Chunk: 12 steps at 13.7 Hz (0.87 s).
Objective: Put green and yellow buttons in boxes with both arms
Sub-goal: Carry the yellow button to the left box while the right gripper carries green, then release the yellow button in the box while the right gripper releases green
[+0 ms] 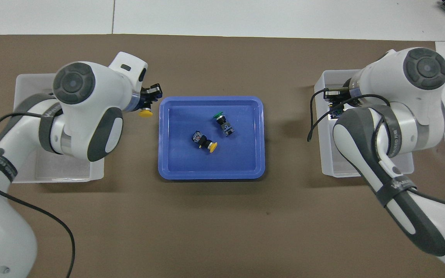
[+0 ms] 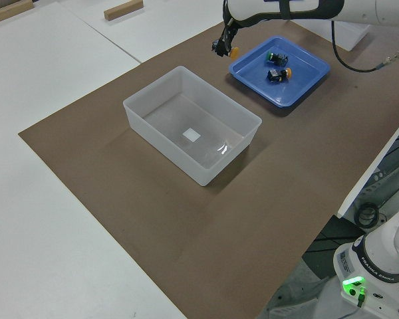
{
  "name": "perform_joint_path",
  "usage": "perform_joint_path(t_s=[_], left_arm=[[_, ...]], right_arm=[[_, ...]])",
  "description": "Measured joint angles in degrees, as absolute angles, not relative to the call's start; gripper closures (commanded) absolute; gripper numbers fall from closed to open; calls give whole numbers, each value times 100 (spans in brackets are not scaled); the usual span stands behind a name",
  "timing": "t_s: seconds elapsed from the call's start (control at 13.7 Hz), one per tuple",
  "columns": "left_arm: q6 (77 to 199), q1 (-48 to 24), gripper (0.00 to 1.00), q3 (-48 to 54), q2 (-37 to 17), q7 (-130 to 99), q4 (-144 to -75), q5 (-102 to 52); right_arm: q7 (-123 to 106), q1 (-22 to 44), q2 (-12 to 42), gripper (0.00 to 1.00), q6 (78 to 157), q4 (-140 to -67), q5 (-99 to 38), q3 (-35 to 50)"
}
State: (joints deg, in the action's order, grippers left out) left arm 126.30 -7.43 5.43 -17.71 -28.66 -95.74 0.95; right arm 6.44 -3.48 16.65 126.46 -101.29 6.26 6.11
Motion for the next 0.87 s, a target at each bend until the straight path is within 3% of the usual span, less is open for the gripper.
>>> perform_joint_path(t_s=[0.44, 0.51, 0.58, 0.73, 0.8, 0.87], left_arm=[[12637, 302, 100, 533, -1777, -1145, -9955, 95], [12742, 408, 100, 535, -1755, -982, -10133, 95], [12935, 503, 100, 536, -1713, -838, -10376, 95], [13454, 650, 100, 538, -1645, -600, -10903, 95], [13762, 740, 100, 536, -1636, -496, -11152, 95], [13972, 839, 100, 536, -1639, -410, -11324, 95]], right_arm=[[196, -830, 2236, 99, 13468, -10267, 614, 610], [196, -851, 2348, 68, 13593, -10276, 614, 610], [196, -864, 2435, 45, 13684, -10277, 614, 610], [196, -867, 2476, 18, 13722, -10276, 614, 611], [196, -866, 2464, 11, 13722, -10271, 613, 612], [196, -863, 2439, 9, 13722, -10261, 613, 616]])
